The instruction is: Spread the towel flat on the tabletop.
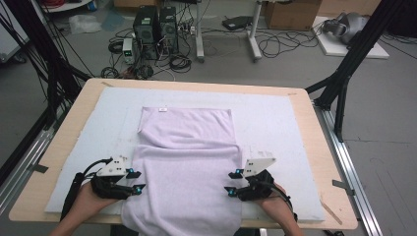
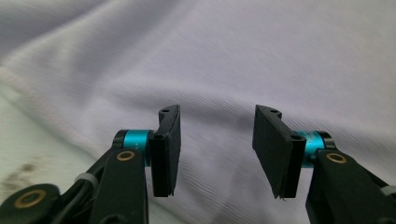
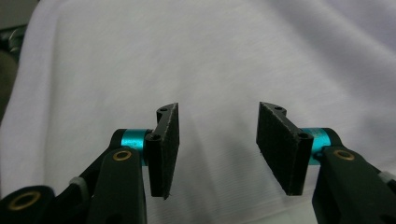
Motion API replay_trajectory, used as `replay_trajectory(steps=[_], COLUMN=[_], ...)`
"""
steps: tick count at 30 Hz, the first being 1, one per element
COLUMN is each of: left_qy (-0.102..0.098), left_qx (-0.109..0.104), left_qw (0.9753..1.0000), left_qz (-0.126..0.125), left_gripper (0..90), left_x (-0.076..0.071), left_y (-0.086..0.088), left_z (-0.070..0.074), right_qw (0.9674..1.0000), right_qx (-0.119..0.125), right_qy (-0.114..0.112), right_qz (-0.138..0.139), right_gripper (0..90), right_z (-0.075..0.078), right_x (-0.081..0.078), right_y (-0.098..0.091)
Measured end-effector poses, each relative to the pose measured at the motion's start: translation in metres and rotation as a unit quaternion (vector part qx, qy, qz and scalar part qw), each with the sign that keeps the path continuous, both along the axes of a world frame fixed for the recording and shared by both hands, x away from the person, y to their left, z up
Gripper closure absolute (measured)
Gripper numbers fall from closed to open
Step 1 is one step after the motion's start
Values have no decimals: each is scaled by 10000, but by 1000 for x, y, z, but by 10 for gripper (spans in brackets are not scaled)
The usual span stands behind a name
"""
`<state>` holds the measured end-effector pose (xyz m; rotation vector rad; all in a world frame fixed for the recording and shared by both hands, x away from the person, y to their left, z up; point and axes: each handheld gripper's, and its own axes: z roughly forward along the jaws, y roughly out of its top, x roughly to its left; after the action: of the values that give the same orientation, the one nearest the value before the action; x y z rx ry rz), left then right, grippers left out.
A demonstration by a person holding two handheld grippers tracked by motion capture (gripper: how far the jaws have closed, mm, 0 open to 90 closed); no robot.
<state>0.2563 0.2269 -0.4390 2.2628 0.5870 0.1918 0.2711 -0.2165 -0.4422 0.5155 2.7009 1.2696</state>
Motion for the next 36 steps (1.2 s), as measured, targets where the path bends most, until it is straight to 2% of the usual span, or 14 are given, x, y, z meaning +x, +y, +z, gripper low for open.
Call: replay_trajectory(steps=[2, 5, 7, 11, 15, 16, 18, 23, 25, 27, 28, 30, 33, 36], left_qy=[-178, -156, -181, -167, -322, -380, -451, -295, -212, -239, -214, -232, -125, -239], left_qx=[-5, 57, 134, 100, 139, 112, 100, 72, 188, 207, 209, 245, 283, 218], left_qw=[9998, 9998, 9997, 9997, 9988, 9988, 9988, 9995, 9995, 9991, 9991, 9990, 9983, 9979], left_qz=[-29, -97, -102, -168, -338, -294, -139, -44, -135, -266, -297, -282, -492, -567], left_gripper=[591, 840, 875, 881, 873, 842, 676, 585, 605, 736, 856, 881, 887, 878], left_x=[-5, -8, -12, -32, -60, -63, -62, -41, -36, -36, -37, -40, -52, -63], left_y=[1, 1, 0, 8, 14, 15, 16, 9, 2, -1, 0, 0, 4, 9], left_z=[-3, -1, 1, 5, 18, 20, 22, 13, 6, 1, 1, 2, 5, 11], right_qw=[9997, 9997, 9994, 9986, 9972, 9965, 9977, 9993, 9992, 9990, 9988, 9990, 9989, 9986], right_qx=[-178, -92, -154, -232, 62, 151, 237, 161, 26, -168, -248, -161, -175, -23], right_qy=[78, 103, 63, 59, 130, 138, 49, -77, -30, -12, 40, 74, 100, 43], right_qz=[117, 211, 308, 468, 738, 807, 638, 334, 386, 405, 416, 421, 424, 517], right_gripper=[536, 789, 856, 864, 851, 802, 720, 623, 616, 620, 630, 664, 707, 687], right_z=[-5, -6, -4, -2, 5, 8, 13, 14, 8, 1, -3, -4, -4, 3], right_x=[-2, -5, -7, -19, -44, -50, -53, -35, -27, -20, -18, -15, -16, -26], right_y=[3, 2, 4, 4, -3, -5, -8, -2, 5, 10, 12, 12, 10, 10])
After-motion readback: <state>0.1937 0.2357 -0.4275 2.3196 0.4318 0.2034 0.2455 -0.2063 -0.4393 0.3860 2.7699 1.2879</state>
